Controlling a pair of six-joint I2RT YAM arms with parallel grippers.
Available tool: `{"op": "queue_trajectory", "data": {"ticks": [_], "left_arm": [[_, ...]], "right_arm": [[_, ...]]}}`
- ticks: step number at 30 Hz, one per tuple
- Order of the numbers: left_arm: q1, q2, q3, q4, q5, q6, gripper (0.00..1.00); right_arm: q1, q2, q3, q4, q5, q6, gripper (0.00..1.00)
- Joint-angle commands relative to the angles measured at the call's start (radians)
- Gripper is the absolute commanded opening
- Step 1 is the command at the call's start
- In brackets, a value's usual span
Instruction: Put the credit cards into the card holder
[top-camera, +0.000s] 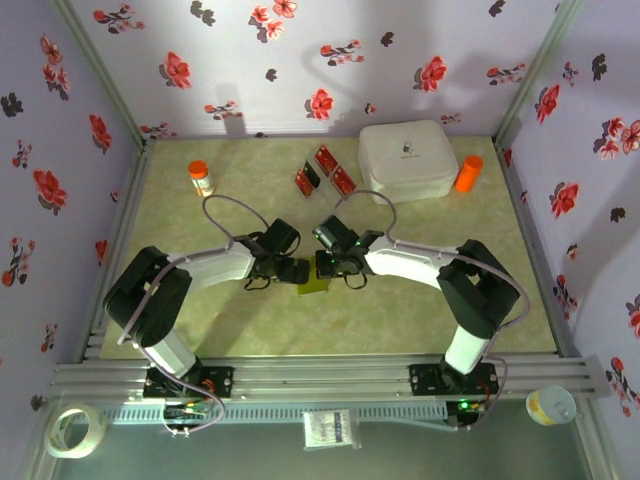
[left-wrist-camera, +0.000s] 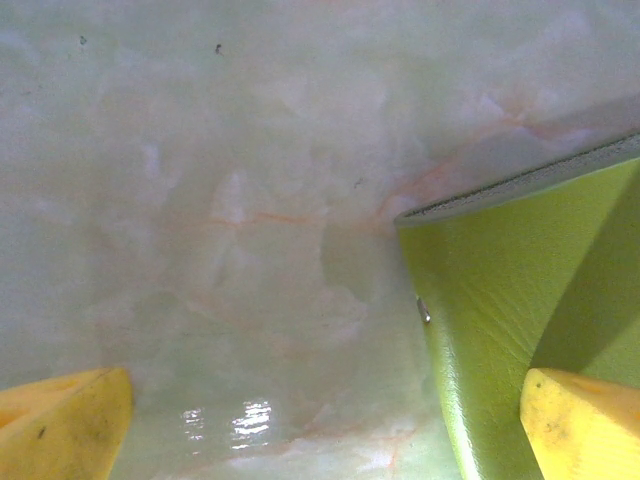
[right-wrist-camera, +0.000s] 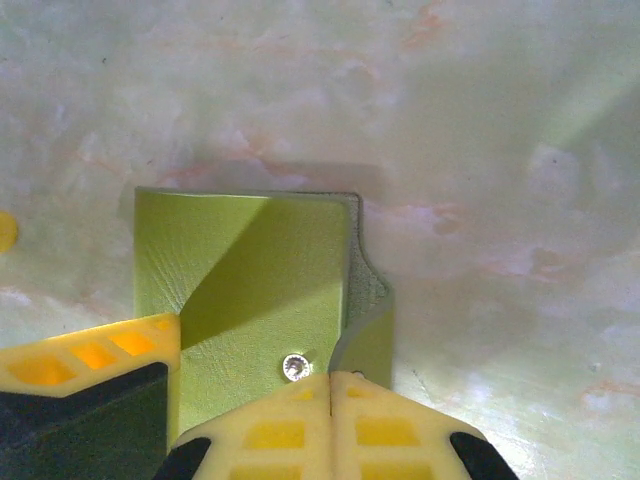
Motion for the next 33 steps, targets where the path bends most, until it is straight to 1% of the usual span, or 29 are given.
{"op": "queue_trajectory", "data": {"ticks": [1,8,14,21,33], "left_arm": [[0.002,0.051,-0.046,-0.004,0.010,0.002,1.00],[0.002,0.052,-0.046,-0.003,0.009,0.003,1.00],[0.002,0.052,-0.046,-0.002,0.011,0.003,1.00],[0.002,0.053,-0.046,-0.002,0.010,0.002,1.00],[0.002,0.051,-0.046,-0.003,0.010,0.003,1.00]], "right_arm": [[-0.011,-0.029,-0.003,-0.012,-0.010,0.000,0.00],[-0.025,-0.057,-0.056,0.102,-0.102,0.038,0.00],[-0.024,-0.036,-0.062,0.135,-0.150,0.050,0.00],[-0.021,-0.017,-0.072,0.159,-0.173,0.062,0.00],[-0.008,0.027,-0.082,0.177,-0.177,0.071,0.00]]}}
